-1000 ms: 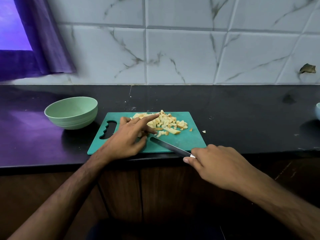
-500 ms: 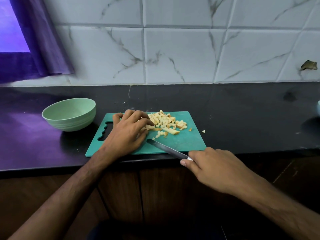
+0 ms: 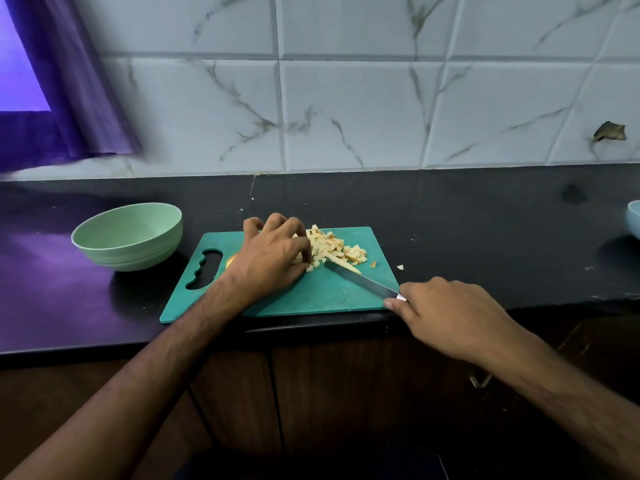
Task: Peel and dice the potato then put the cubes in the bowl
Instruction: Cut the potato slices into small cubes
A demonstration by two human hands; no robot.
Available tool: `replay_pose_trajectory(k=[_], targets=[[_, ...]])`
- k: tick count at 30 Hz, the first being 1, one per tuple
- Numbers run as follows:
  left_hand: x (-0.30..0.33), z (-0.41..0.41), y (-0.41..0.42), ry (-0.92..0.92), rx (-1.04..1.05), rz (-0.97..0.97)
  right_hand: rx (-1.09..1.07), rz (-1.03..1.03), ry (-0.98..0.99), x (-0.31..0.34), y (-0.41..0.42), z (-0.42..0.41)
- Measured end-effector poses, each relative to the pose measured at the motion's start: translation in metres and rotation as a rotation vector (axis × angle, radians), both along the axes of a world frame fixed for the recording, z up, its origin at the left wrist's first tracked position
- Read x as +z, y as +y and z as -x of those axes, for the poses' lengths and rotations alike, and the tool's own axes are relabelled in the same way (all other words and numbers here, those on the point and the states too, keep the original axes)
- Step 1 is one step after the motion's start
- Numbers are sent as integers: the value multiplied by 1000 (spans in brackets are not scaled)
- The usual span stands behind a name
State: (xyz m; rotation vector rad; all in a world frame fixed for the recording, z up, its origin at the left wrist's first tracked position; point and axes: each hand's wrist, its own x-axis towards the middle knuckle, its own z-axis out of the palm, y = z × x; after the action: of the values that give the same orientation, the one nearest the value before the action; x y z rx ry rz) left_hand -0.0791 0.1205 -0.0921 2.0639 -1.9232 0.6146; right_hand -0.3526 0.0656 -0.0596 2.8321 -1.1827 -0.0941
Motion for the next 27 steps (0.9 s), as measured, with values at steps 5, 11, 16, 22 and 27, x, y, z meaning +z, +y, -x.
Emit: replay_pose_trajectory(k=[5, 11, 16, 22, 27], targets=[[1, -1, -1, 25, 40, -26, 92, -77, -15, -1, 12, -6], [8, 0, -3, 116, 107, -132, 89, -29, -28, -4, 3, -19], [9, 1, -3, 98, 122, -129, -4, -4, -10, 0, -14, -14], [8, 7, -2, 148, 53, 11, -5, -64, -22, -2, -16, -12], [19, 11, -1, 544, -37, -11, 11, -97, -11, -1, -16, -10]])
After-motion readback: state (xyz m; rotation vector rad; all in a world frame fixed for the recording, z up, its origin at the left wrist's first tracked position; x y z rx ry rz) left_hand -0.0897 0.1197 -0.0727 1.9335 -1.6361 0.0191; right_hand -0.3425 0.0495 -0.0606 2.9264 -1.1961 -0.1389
